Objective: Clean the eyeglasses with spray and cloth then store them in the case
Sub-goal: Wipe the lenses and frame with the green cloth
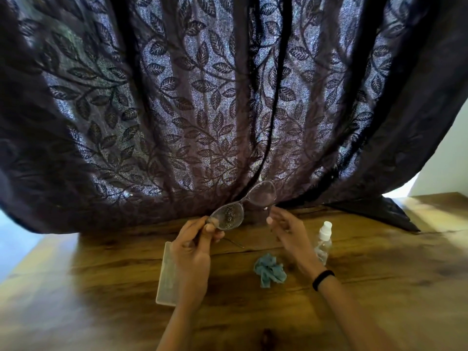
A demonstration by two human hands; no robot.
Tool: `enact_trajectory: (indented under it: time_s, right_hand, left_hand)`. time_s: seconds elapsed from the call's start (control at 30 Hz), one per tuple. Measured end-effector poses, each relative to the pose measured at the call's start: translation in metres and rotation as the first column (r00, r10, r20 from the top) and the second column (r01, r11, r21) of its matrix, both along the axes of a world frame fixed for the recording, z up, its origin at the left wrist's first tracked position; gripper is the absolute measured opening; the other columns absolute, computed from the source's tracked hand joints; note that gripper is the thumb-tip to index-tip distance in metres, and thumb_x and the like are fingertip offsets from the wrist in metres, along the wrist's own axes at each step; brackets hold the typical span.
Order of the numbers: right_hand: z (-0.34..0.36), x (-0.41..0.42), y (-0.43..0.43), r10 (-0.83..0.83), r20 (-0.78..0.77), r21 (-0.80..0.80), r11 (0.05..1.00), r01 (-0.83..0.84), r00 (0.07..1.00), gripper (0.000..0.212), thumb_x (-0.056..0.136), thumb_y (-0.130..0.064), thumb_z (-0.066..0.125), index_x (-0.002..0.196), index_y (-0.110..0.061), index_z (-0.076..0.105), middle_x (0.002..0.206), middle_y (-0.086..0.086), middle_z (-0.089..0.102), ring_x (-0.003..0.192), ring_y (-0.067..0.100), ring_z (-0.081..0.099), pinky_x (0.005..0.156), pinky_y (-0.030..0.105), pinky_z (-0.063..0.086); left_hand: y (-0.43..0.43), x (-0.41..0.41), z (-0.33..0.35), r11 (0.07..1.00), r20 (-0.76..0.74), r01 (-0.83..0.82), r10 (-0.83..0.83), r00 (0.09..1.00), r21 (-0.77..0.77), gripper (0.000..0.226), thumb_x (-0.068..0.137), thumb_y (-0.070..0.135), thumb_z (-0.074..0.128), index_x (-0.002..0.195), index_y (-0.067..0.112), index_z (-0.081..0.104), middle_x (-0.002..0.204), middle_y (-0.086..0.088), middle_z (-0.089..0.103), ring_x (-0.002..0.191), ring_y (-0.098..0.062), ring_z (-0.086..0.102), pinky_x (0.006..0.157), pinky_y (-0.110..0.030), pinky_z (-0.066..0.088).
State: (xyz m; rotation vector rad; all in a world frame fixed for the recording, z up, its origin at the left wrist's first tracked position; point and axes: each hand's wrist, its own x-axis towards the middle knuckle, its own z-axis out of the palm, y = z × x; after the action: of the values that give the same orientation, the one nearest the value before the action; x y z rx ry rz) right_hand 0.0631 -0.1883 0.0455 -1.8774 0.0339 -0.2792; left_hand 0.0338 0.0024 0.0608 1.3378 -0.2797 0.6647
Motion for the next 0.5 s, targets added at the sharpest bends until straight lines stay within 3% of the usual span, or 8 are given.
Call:
enact_trajectory:
  time_s: [0.07,0.17,0.27,0.33,0.43,0.5]
  right_hand:
    - [0.001,0.003,0.002,0.018,-0.014,0.037,0.999,-0.018,1.0,0.032,0.092,-0.017,0.052,0.122,-0.006,0.052,0.1,0.003,0.063,0.088,0.013,0.057,0.074,0.024,0.047]
    - [0.005,0.003,0.002,-0.003,0.089,-0.019,1.0,0.005,0.996,0.019,0.093,-0.007,0.049,0.101,0.002,0.063,0.072,-0.002,0.064,0.065,0.008,0.055,0.057,0.011,0.042]
    - [0.019,0.003,-0.004,-0.1,0.225,-0.126,0.983,0.131,0.969,0.014,0.091,-0.009,0.053,0.087,-0.007,0.066,0.064,-0.009,0.06,0.063,0.001,0.055,0.057,0.005,0.04]
    - [0.031,-0.001,-0.006,-0.129,0.305,-0.158,0.97,0.183,0.944,0.013,0.091,-0.01,0.054,0.084,-0.012,0.065,0.063,-0.01,0.059,0.062,-0.001,0.055,0.057,0.004,0.039]
    - [0.05,-0.006,-0.005,-0.056,0.422,-0.297,0.934,0.197,0.905,0.013,0.09,-0.008,0.054,0.084,-0.008,0.066,0.066,-0.009,0.056,0.066,0.012,0.055,0.065,0.019,0.044]
    - [0.06,-0.009,0.0,0.047,0.493,-0.445,0.871,0.206,0.869,0.012,0.089,-0.005,0.056,0.084,-0.004,0.066,0.069,-0.003,0.06,0.068,0.015,0.049,0.067,0.029,0.042]
  left_hand:
    - [0.001,-0.002,-0.001,0.999,-0.027,-0.013,0.012,1.0,-0.032,0.023,0.081,0.015,0.056,0.082,0.032,0.073,0.076,-0.002,0.066,0.06,-0.009,0.064,0.061,-0.018,0.054]
    - [0.008,-0.003,-0.004,0.997,-0.086,0.003,-0.009,0.996,-0.077,0.017,0.082,0.015,0.054,0.084,0.019,0.07,0.073,-0.013,0.063,0.057,-0.01,0.064,0.056,-0.018,0.053]
    - [0.022,-0.003,-0.012,0.997,-0.169,0.073,-0.075,0.983,-0.017,0.026,0.084,0.018,0.048,0.095,0.002,0.065,0.072,-0.007,0.07,0.055,-0.013,0.066,0.052,-0.018,0.053]
    - [0.029,-0.003,-0.015,0.993,-0.252,0.113,-0.102,0.962,0.028,0.031,0.086,0.021,0.044,0.102,0.002,0.064,0.082,-0.009,0.071,0.057,-0.017,0.067,0.05,-0.018,0.052]
    - [0.034,-0.002,-0.018,0.977,-0.308,0.011,0.057,0.95,0.214,0.028,0.093,0.019,0.042,0.105,0.007,0.065,0.089,-0.009,0.069,0.063,-0.022,0.066,0.05,-0.016,0.05]
    - [0.036,-0.001,-0.012,0.925,-0.223,-0.132,0.221,0.949,0.356,0.029,0.092,0.021,0.044,0.103,0.004,0.065,0.085,-0.004,0.068,0.064,-0.015,0.064,0.05,-0.011,0.047]
